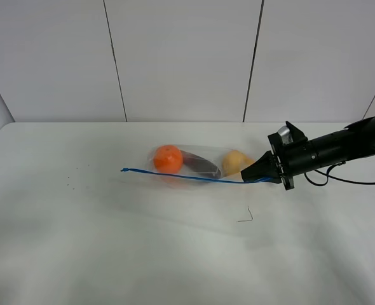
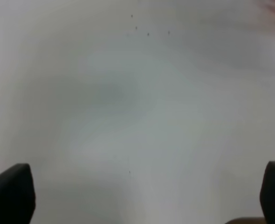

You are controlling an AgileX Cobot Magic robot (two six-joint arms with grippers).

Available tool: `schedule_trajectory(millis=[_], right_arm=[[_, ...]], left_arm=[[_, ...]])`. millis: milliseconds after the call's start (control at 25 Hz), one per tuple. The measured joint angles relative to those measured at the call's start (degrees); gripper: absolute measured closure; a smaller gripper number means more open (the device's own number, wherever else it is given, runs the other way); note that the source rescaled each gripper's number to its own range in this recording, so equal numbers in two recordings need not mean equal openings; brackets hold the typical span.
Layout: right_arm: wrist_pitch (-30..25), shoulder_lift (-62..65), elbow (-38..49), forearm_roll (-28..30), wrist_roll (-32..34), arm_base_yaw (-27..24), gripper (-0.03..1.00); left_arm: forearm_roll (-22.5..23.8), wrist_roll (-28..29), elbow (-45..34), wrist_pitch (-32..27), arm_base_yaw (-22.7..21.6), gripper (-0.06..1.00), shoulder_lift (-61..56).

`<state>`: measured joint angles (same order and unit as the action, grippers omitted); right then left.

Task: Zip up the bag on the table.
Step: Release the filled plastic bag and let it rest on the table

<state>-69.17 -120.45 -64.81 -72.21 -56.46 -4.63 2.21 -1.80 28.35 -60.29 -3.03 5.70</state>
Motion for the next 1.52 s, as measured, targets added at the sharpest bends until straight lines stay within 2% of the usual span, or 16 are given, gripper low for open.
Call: schedule_trajectory(millis=[440, 680, 1520], right_arm=[[0.0, 0.0, 0.0, 0.0, -0.05, 0.0, 0.97], [0.0, 0.0, 0.0, 0.0, -0.05, 0.0, 0.97], [0.0, 0.0, 0.0, -0.17, -0.85, 0.0, 0.97]], left_arm=[[-0.22, 0.0, 0.0, -0.02, 0.0, -0.06, -0.9], [-0.37, 0.84, -0.07, -0.13, 0.0, -0.06, -5.88], [0.41, 2.76, -0.07, -0.08, 0.0, -0.06, -6.06]])
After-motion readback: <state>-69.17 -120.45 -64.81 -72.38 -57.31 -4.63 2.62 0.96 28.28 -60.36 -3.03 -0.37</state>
